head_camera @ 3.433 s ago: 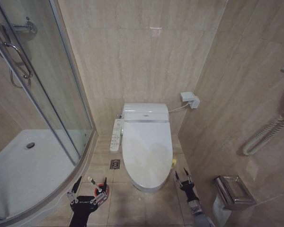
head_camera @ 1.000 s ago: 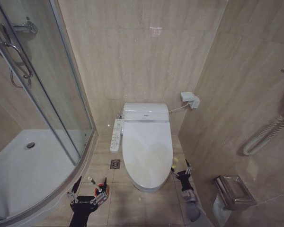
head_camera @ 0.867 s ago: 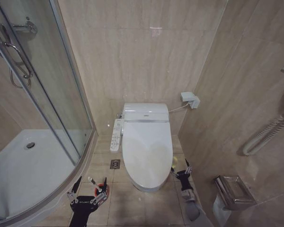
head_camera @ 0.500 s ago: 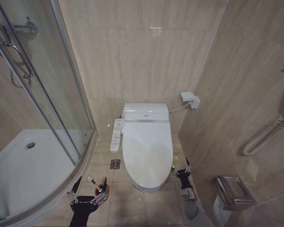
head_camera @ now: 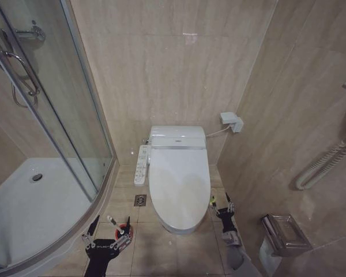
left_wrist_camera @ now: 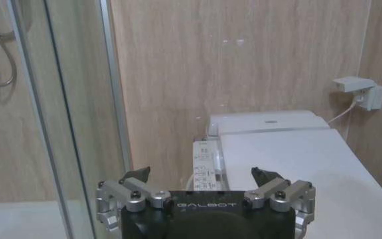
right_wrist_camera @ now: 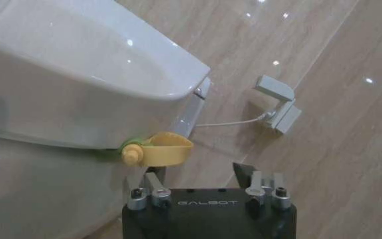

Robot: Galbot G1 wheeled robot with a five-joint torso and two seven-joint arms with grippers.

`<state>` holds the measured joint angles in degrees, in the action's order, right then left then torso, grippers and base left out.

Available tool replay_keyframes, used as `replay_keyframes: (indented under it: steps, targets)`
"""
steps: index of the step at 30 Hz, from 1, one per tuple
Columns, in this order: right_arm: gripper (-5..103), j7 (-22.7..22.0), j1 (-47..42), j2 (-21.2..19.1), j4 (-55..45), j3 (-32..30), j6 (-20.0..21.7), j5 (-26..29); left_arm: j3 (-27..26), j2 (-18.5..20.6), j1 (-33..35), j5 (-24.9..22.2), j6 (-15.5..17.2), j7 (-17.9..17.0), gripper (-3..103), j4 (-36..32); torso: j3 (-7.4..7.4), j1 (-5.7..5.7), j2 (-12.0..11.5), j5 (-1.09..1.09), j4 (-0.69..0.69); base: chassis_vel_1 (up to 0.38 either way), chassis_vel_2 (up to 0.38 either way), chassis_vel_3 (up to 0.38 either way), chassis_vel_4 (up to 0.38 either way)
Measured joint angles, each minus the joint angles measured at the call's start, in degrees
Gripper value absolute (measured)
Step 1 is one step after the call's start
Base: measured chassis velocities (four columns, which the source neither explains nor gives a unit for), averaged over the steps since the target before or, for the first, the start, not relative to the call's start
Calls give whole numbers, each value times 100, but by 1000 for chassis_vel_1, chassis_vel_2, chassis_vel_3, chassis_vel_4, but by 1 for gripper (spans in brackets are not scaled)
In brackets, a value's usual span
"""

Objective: Open the toilet lid, clean the toilet bowl with a toilet brush, close the toilet lid, and flush.

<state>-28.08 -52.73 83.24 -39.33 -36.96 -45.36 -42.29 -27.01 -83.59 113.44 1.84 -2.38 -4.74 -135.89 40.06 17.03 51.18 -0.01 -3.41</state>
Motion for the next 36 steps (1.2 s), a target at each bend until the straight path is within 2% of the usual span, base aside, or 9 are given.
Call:
replay_keyframes:
  steps: [5, 6, 12, 13, 20, 21, 34, 35, 36]
  targets:
    - [76, 7, 7, -2, 53, 2, -109, -8, 0, 0, 0, 0, 0, 0, 99, 0, 0, 0, 0, 0, 0, 0, 0, 0, 0]
    - [48, 2, 9, 0, 74, 3, -142, -20, 0, 0, 0, 0, 0, 0, 99, 0, 0, 0, 0, 0, 0, 0, 0, 0, 0]
    - [48, -73, -16, 7, 47, 8, -175, -225, 0, 0, 0, 0, 0, 0, 99, 0, 0, 0, 0, 1, 1, 0, 0, 0, 0]
    - [22, -79, -32, 6, -3, 12, -176, -245, 0, 0, 0, 0, 0, 0, 99, 0, 0, 0, 0, 0, 1, 0, 0, 0, 0]
    - [22, -95, -71, -2, -151, 21, -187, -282, 0, 0, 0, 0, 0, 0, 99, 0, 0, 0, 0, 0, 1, 0, 0, 0, 0]
    - [9, -98, -93, -6, -195, 23, -187, -290, 0, 0, 0, 0, 0, 0, 99, 0, 0, 0, 0, 0, 1, 0, 0, 0, 0]
    - [0, -312, -127, -18, -131, 15, -188, -476, 0, 0, 0, 0, 0, 0, 99, 0, 0, 0, 0, 1, 1, 0, 0, 0, 0]
    - [27, -324, -119, -26, -119, 10, -188, -504, 0, 0, 0, 0, 0, 0, 99, 0, 0, 0, 0, 1, 1, 0, 0, 0, 0]
    - [27, -324, -119, -26, -119, 10, -188, -504, 0, 0, 0, 0, 0, 0, 99, 0, 0, 0, 0, 1, 1, 0, 0, 0, 0]
